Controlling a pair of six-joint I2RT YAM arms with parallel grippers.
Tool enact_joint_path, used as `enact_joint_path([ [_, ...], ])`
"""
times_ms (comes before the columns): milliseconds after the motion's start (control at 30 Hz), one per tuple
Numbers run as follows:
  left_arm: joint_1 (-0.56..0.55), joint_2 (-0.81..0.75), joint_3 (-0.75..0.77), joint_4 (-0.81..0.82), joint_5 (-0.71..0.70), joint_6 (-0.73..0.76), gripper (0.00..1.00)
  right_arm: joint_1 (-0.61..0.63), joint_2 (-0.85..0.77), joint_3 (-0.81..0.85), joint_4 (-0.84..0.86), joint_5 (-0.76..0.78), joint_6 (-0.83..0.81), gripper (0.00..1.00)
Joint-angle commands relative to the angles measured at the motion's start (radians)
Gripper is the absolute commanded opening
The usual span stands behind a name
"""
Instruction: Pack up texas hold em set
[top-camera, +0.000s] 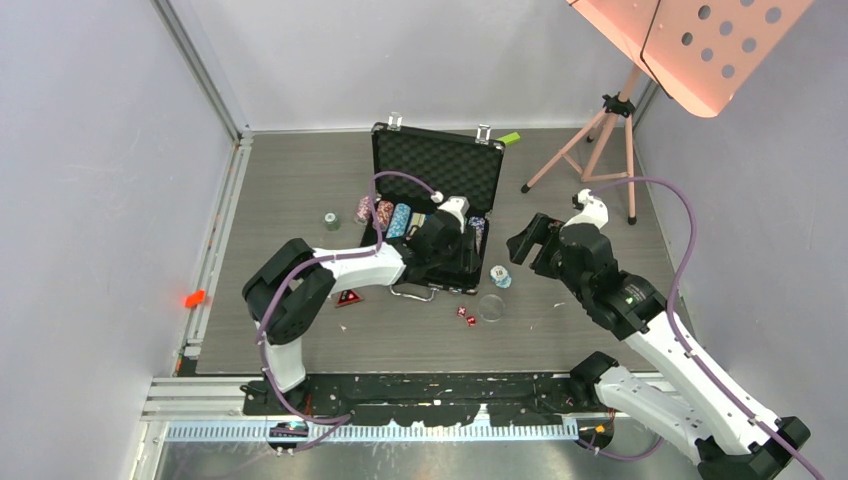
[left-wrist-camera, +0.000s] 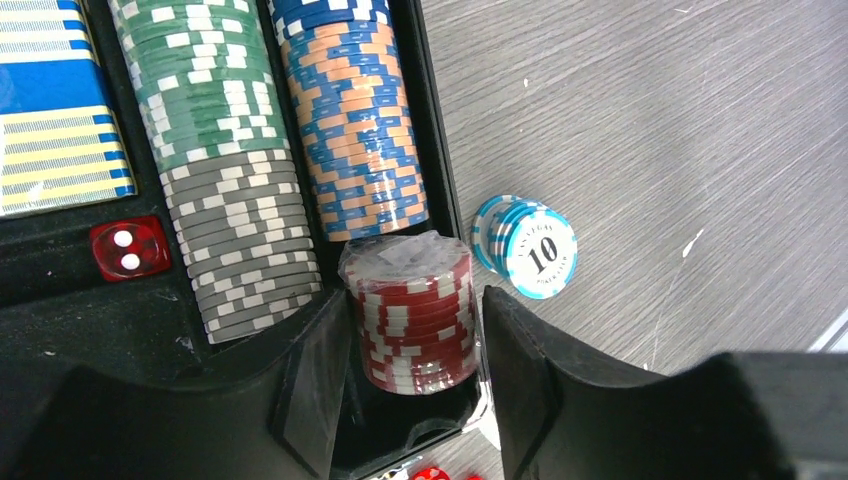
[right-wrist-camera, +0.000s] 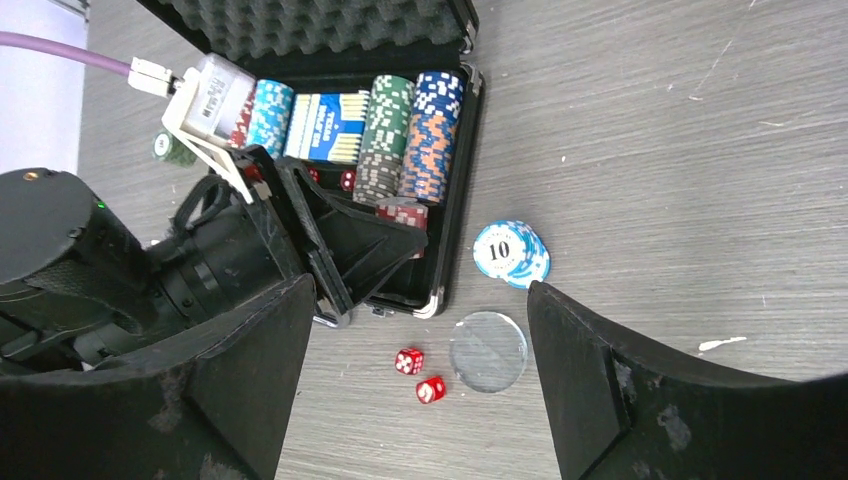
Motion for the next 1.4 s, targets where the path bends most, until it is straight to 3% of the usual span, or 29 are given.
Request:
enact_joint_path([
  [0,0.0,-0.034,0.044,0.013,0.004,-0.011,0.54,-0.001,0.015,0.021,-0.046,-0.015,-0.012,0.84],
  [100,0.0,-0.043,0.037,0.012,0.008,-0.005,0.73,-0.001,0.014,0.017,-0.065,-0.017,-0.012,0.84],
  [233,0.0,-0.054,0.035,0.001,0.006,-0.002,0.75,-0.001,0.005,0.003,-0.068,-0.019,-0.003,0.84],
  [333,0.0,-0.097,-0.001,0.021,-0.004,-0.001,0.71,-0.001,0.005,-0.001,-0.068,-0.026,0.003,0.84],
  [467,0.0,-0.171,-0.056,0.027,-0.015,0.015,0.63,-0.001,0.005,-0.005,-0.078,-0.029,0.008,0.84],
  [500,0.0,-0.187,-0.067,0.018,-0.012,0.018,0.56,-0.001,0.004,-0.006,-0.086,-0.029,0.009,0.84],
  [533,0.0,-0.199,-0.078,0.012,-0.005,0.022,0.48,-0.001,0.002,-0.007,-0.089,-0.028,0.008,0.84],
  [600,0.0,-0.222,-0.107,0.009,0.021,0.021,0.22,-0.001,-0.002,-0.013,-0.096,-0.024,0.007,0.84],
  [700,0.0,-0.236,-0.151,0.039,0.06,-0.001,0.01,-0.001,-0.009,-0.022,-0.096,-0.019,0.011,0.84],
  [1133,-0.009,-0.115,-0.14,0.132,0.132,-0.037,0.0,-0.001,-0.009,-0.043,-0.079,-0.011,0.027,0.84],
  [1367,-0.009,-0.016,-0.094,0.173,0.097,-0.021,0.0,-0.002,-0.009,-0.047,-0.061,-0.012,0.034,0.84],
])
